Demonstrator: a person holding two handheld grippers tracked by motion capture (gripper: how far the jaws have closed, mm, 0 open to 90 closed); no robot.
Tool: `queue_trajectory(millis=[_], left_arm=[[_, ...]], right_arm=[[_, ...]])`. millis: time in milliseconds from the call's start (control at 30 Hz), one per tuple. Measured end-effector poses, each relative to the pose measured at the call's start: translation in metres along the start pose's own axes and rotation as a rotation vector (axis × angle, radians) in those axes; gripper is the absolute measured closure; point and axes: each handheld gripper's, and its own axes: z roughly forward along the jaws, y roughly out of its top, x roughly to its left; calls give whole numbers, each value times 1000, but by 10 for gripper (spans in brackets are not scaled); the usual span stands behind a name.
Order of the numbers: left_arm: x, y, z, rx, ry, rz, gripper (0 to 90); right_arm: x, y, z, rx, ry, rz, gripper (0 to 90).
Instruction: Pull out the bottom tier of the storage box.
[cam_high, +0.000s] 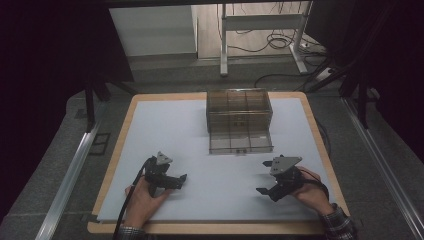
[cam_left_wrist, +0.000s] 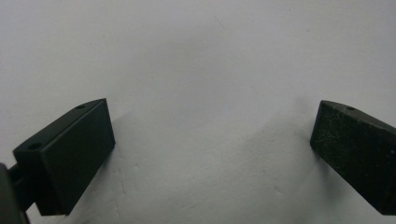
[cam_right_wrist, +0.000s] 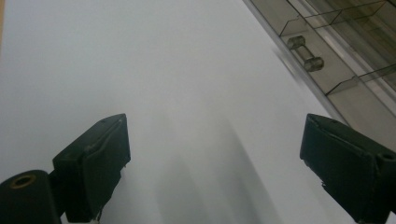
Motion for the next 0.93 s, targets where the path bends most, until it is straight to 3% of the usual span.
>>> queue_trajectory(millis=[400, 667, 733, 933], left_arm=[[0, 0, 0, 0, 0, -1, 0], [0, 0, 0, -1, 0, -1, 0], [0, 0, 0, -1, 0, -1, 0], [0, 0, 0, 0, 0, -1, 0]], right_arm=[[8, -16, 2, 12, 7, 31, 54], [12, -25, 11, 27, 57, 72, 25], [10, -26, 13, 32, 77, 104, 23], [10, -26, 13, 33, 79, 103, 18]])
